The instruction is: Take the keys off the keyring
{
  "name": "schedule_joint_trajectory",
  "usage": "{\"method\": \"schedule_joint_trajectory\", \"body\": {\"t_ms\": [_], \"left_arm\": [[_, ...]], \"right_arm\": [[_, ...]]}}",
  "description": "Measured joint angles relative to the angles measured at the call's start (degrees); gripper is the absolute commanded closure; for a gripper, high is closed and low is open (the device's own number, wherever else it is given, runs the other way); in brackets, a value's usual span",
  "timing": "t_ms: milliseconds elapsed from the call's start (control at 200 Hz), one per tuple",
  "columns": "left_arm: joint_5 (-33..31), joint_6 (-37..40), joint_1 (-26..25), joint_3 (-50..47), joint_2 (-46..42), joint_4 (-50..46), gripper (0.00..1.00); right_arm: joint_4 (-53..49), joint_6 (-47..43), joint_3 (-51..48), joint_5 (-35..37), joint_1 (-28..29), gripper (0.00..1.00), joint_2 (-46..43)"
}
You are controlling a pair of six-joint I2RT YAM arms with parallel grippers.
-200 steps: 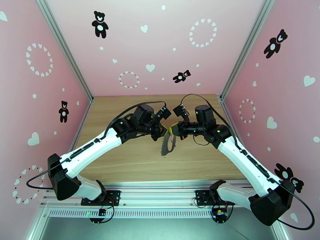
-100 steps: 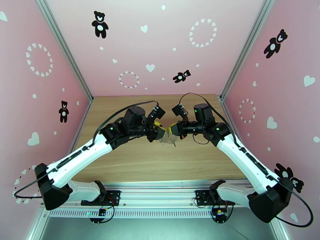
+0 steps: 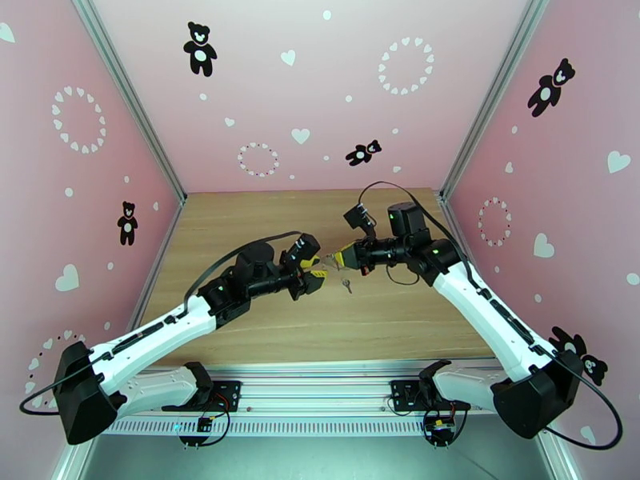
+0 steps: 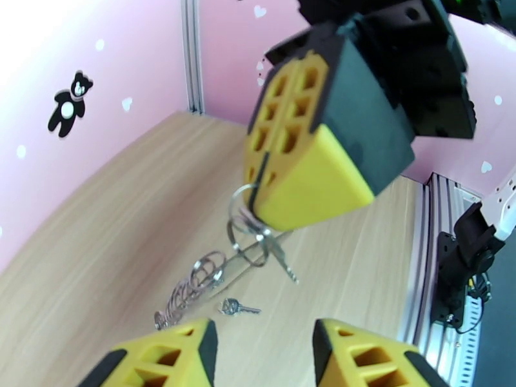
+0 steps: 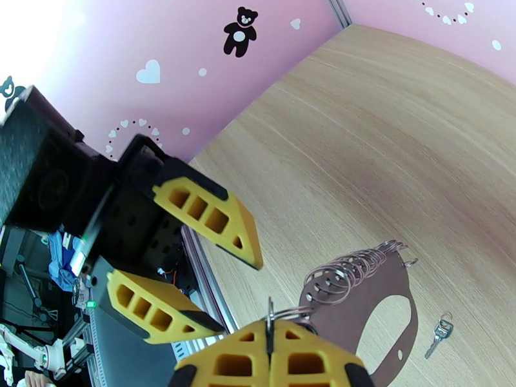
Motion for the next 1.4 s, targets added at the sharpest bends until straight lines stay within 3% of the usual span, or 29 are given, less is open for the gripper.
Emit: {"method": "schedule_joint_trajectory", "body": {"t_ms": [135,526,1016,1251,1401], "left_arm": [[-0.8,1.7,-0.6,-4.7,-0.1,7.7,0.59],[-6.5,1.9,-2.1,-5.3,4.2,21.7,0.73],[-7.7,1.8,-2.2,-5.3,5.9,25.3,0.86],[-8.5,1.7,-2.2,-5.3,6.3,25.6,1.00],[-8.4,1.5,-2.2,-3.5,6.3,21.7,1.00]], "right_arm": [[0.2,1.5,0.4,-0.3,0.0,1.00,0.3],[1.6,5.0,0.5,-0.6,0.0,1.00,0.4],[3.5,5.9,0.5,-0.4,0.0,1.00,0.3],[3.6,5.8,0.3,0.3,0.0,1.00,0.2],[3.1,4.4,0.3,1.4,0.0,1.00,0.2]]}}
